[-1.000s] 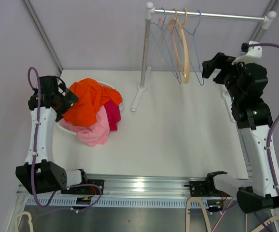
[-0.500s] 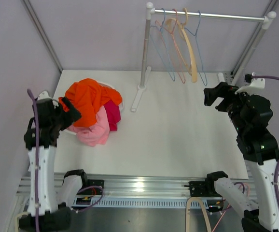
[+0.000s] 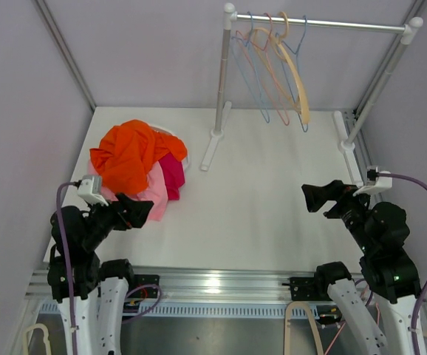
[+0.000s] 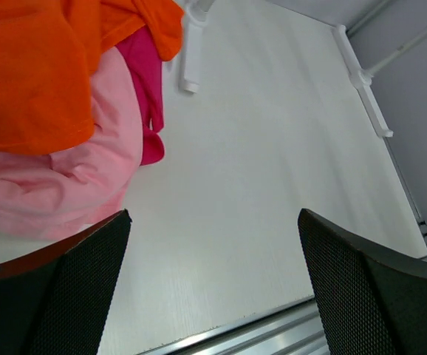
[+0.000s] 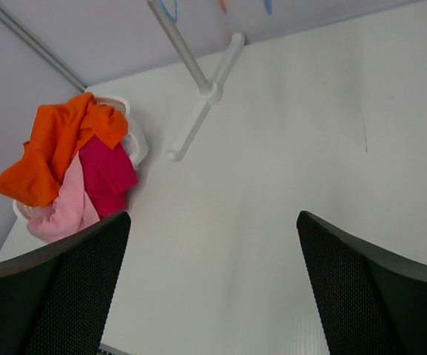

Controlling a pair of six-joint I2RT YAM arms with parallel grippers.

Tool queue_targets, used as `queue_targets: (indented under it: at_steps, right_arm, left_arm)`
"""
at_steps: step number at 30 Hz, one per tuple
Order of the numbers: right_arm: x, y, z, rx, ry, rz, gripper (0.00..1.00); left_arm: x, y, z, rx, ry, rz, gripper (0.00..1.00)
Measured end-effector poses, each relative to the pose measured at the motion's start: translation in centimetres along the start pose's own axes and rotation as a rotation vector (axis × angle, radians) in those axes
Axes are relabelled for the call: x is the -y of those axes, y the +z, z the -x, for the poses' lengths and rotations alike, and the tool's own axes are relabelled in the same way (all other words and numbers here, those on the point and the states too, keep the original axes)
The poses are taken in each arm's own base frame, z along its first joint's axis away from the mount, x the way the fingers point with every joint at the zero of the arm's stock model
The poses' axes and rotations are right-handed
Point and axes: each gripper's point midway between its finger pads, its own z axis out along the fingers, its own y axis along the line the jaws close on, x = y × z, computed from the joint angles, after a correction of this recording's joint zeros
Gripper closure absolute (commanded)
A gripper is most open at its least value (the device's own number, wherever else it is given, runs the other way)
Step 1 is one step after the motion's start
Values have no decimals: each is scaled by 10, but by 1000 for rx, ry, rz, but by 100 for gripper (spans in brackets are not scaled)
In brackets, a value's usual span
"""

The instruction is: Remove the t-shirt from the hanger

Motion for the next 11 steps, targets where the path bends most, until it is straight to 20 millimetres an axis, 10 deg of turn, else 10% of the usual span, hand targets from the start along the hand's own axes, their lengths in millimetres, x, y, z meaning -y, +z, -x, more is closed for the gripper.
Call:
queue_targets:
  at_steps: [11]
  right_arm:
    - [-5,-14,-21,-39,20,57,0]
  left_arm:
    - [21,-14,-2,37,68,-101,1]
